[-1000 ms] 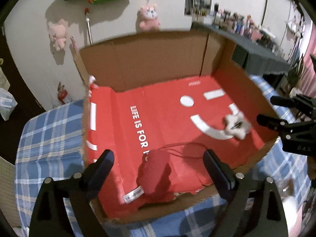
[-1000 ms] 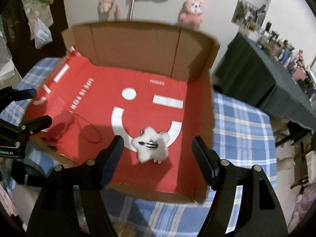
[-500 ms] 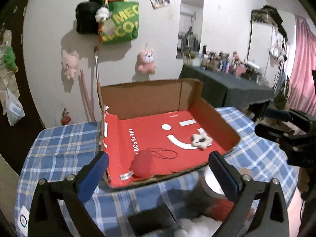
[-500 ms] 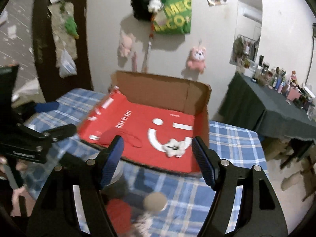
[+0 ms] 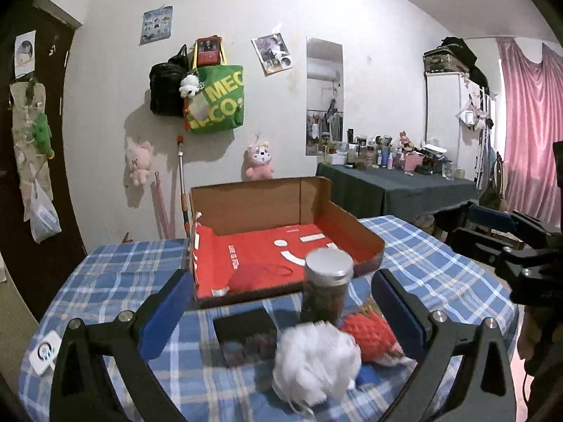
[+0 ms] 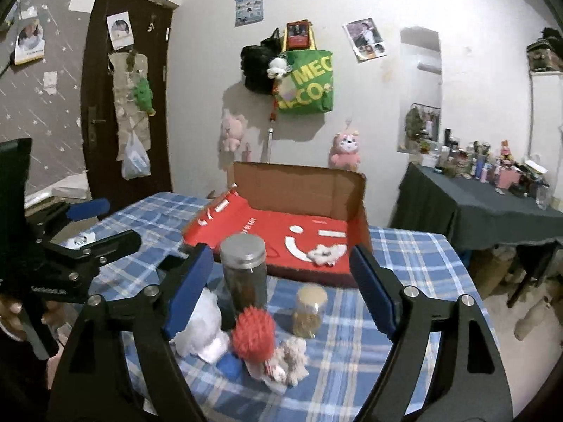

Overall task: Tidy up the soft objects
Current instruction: 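Withdraw both open tools from the box back toward the table, then grasp the white mesh bath puff with the left tool while the right tool grasps the red mesh puff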

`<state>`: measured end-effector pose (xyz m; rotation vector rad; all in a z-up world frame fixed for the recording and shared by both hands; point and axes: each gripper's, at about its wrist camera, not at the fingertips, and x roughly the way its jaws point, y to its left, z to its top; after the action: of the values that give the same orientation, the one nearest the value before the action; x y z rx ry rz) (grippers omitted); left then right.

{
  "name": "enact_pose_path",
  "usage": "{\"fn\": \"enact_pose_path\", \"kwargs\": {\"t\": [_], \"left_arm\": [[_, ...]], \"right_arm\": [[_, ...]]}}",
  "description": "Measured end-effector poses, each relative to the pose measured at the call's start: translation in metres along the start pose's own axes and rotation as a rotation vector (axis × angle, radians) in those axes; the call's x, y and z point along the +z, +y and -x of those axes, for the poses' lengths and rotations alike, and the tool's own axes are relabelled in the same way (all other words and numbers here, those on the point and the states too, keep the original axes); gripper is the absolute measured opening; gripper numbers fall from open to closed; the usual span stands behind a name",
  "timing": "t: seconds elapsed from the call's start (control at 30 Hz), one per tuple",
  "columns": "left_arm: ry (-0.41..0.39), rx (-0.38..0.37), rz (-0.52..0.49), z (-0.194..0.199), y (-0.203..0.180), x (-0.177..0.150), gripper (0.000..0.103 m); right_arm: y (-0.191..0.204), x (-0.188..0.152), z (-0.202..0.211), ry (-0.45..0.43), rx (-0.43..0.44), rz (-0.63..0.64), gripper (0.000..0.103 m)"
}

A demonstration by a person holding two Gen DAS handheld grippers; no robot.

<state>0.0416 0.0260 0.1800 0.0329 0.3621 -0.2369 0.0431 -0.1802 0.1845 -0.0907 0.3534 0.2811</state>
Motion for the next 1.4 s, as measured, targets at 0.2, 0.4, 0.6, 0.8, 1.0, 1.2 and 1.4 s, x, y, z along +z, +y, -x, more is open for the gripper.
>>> {"fn": "enact_pose_path", "kwargs": {"t": [0.2,0.4,0.6,0.8,1.0,1.2,1.4], "left_arm": [[0.015,-0.001,0.024,-0.002,-0.008,-0.039,0.103],[0.088,-0.009,0.023,-0.02,-0.016,-0.076,0.103],[0.162,-0.027,0.03,-0.036,-0.021,-0.102,0.103],[0.188,-0.036,0.034,-0.045,-0.02,-0.109,0.103],[0.205,-0.044,0.036,-0.053,-0.019,-0.107,0.103],[0.204,-0.045,0.044,-0.058,-0.017,-0.102,0.103],[0.218,-0.068,0.049,-0.067,-0.015,-0.098,0.103]], "right_arm": [[0.002,-0.042,0.003,0.001,-0.067,-0.025,0.088],[-0.003,-0.084,-0.018,0.091,-0.066,-0.071,0.088],[-0.01,-0.109,-0.04,0.182,-0.048,-0.114,0.088],[-0.015,-0.115,-0.051,0.213,-0.037,-0.122,0.088],[-0.021,-0.117,-0.059,0.236,-0.016,-0.146,0.088],[-0.023,-0.11,-0.064,0.228,0.028,-0.164,0.088],[-0.022,-0.099,-0.075,0.225,0.106,-0.16,0.088]]}}
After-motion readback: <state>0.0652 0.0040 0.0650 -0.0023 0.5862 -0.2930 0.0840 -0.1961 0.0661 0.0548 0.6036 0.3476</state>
